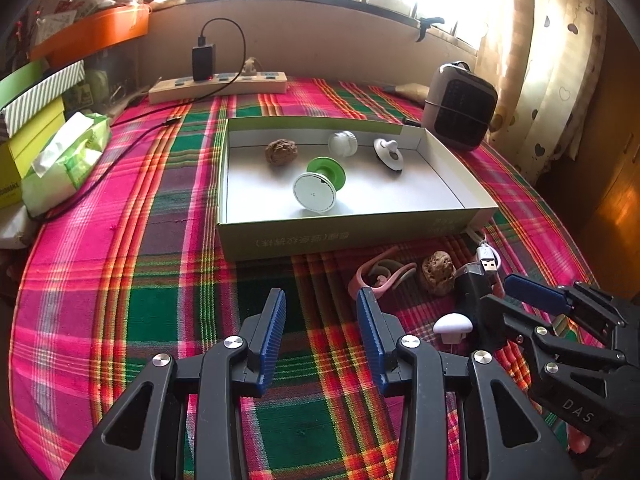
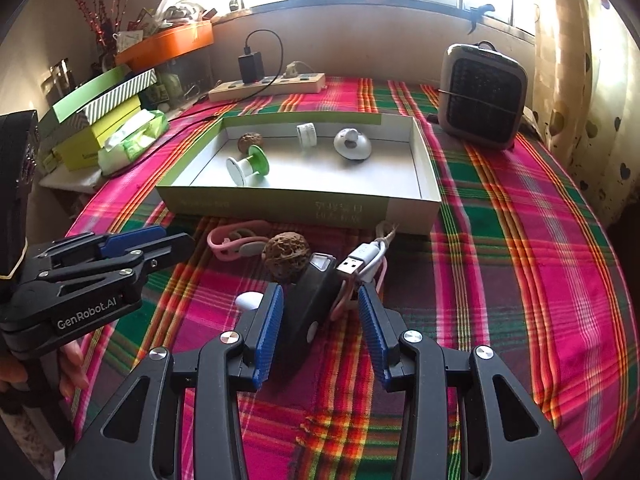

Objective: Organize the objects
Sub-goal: 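Move the right gripper to the black power bank while the left approaches the pink ear hook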

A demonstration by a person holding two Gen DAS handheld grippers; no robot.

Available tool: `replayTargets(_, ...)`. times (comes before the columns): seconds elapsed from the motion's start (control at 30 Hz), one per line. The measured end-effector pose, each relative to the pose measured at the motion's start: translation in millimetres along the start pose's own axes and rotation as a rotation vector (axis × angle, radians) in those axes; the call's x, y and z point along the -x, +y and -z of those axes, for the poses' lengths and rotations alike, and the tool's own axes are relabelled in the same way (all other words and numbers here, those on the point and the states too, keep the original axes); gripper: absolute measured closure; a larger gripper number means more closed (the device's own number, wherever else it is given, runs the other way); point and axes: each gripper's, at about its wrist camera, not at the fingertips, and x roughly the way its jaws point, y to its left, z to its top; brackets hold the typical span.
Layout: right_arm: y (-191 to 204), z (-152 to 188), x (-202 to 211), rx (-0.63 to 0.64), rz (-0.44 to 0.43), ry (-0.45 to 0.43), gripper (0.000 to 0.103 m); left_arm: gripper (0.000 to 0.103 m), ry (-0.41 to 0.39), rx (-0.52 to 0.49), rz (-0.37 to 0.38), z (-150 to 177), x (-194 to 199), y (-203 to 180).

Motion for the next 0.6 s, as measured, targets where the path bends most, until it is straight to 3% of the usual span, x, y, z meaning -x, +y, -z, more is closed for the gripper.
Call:
replayTargets(0.4, -2, 8, 0, -0.019, 0.016, 0.023, 0.062, 0.067, 0.005, -0.008, 0.008, -1, -2, -3)
replayTargets(0.6, 1, 11, -2, -0.007, 0.001, 0.033, 0.069, 0.067, 0.006, -0.024, 0.013, -4, -5, -5)
